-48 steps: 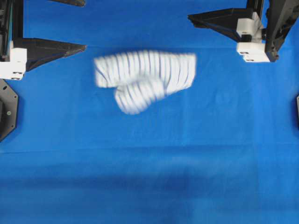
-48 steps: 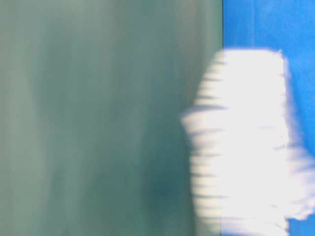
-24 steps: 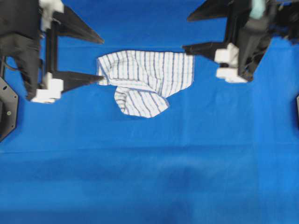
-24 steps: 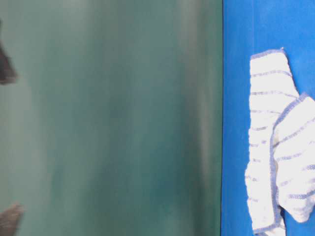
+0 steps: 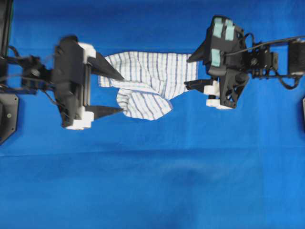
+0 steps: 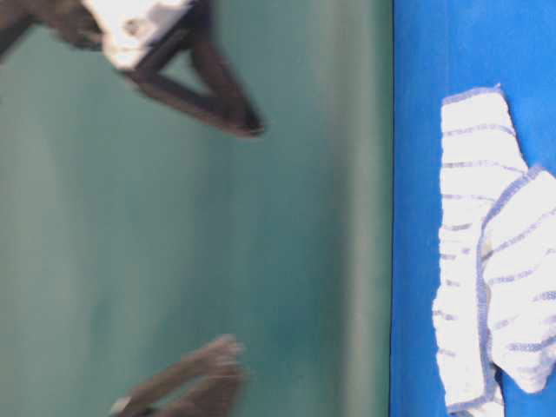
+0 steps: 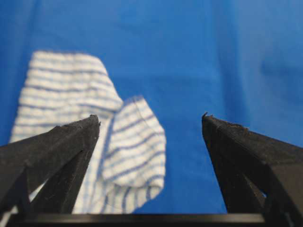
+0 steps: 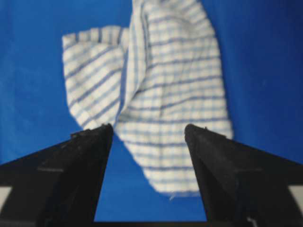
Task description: Lift the towel with both arms.
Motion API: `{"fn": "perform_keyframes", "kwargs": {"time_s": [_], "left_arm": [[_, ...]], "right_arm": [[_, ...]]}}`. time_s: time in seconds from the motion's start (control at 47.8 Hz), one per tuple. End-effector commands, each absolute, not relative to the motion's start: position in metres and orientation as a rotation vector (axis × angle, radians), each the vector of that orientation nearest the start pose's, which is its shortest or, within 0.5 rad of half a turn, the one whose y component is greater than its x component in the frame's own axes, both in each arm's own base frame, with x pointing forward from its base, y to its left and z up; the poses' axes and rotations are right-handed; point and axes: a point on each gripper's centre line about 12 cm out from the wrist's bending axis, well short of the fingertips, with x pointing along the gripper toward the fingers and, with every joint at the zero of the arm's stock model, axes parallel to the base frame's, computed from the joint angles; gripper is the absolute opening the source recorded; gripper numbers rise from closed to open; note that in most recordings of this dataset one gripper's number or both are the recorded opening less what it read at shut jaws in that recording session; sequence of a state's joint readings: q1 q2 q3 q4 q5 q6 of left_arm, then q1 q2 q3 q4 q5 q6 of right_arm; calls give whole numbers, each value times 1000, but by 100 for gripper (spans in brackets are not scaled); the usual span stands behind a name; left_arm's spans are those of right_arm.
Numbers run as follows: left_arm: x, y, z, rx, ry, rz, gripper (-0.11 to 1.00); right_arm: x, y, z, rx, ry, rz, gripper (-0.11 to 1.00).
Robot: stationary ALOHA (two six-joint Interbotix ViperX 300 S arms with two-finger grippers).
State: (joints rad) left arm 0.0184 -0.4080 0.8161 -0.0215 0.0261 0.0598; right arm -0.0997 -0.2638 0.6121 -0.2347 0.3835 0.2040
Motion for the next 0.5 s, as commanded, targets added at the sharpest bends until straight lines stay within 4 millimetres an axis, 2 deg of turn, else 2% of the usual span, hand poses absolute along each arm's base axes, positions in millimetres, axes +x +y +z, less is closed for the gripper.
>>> {"fn": "perform_keyframes", "kwargs": {"time_s": [0.0, 0.314, 0.482], "left_arm": [[325, 4, 245, 32, 437, 3, 92], [343, 4, 165, 32, 612, 2, 92], [355, 4, 128, 32, 654, 3, 92]], "right_arm": [[348, -45, 241, 7, 709, -169, 65], [360, -50, 157, 65, 798, -160, 65], [368, -58, 124, 79, 842, -168, 65]]}}
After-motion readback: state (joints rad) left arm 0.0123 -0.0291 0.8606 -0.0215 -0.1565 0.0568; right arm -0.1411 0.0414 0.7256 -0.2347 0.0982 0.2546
